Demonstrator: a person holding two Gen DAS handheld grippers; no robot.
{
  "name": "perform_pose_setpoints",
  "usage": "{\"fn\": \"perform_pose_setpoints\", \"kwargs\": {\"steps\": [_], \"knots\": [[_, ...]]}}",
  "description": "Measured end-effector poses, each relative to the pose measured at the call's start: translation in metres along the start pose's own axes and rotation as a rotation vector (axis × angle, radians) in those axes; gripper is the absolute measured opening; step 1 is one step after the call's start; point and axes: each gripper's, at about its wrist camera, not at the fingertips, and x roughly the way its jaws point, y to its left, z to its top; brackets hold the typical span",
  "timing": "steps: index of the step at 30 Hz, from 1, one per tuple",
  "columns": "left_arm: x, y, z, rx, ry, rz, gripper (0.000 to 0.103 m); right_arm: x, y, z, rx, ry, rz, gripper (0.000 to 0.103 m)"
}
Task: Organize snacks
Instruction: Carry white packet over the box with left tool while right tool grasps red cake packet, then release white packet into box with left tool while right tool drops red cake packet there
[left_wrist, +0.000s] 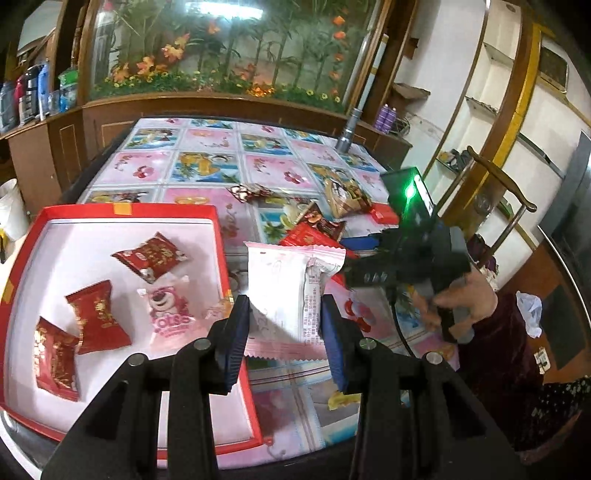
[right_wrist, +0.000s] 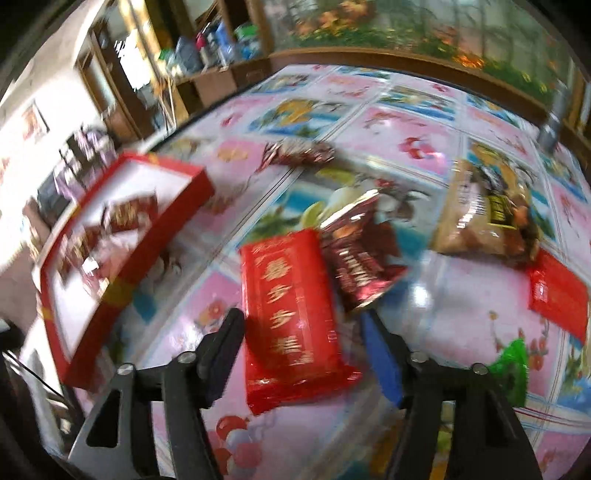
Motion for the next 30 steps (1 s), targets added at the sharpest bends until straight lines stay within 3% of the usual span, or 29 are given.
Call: {"fn": "perform_pose_setpoints", "kwargs": {"steps": [3, 5, 6, 8, 14, 18, 25, 28, 30], "knots": [[-0.006, 0.007, -0.001, -0.012, -0.014, 0.01, 0.036, 0.007, 0.018, -0.002, -0.063, -0.014, -0.093, 0.068], [-0.01, 0.011, -0.001, -0.016, -0.024, 0.02, 0.036, 0.007, 0.019, -0.001, -0.043, -0.016, -0.102, 0.064], [-0.013, 0.015, -0.001, -0.025, -0.03, 0.02, 0.036, 0.007, 0.02, -0.001, -0.031, -0.022, -0.111, 0.055], [-0.018, 0.021, -0.001, -0.039, -0.042, 0.028, 0.036, 0.005, 0.022, -0.003, -0.012, -0.026, -0.119, 0.049], [-0.028, 0.042, -0.002, -0.068, -0.069, 0.093, 0.036, 0.003, 0.029, -0.003, 0.038, -0.017, -0.103, 0.047], [-0.029, 0.061, -0.005, -0.103, -0.07, 0.145, 0.036, -0.001, 0.023, -0.003, 0.136, -0.012, 0.039, 0.047], [-0.022, 0.094, -0.015, -0.142, -0.045, 0.252, 0.036, -0.01, 0.015, 0.002, 0.323, -0.024, 0.391, 0.046], [-0.016, 0.099, -0.017, -0.134, -0.035, 0.281, 0.036, -0.014, 0.031, 0.012, 0.321, -0.038, 0.472, 0.046], [-0.012, 0.103, -0.018, -0.125, -0.029, 0.308, 0.036, -0.015, 0.049, 0.022, 0.29, -0.045, 0.481, 0.046]]}}
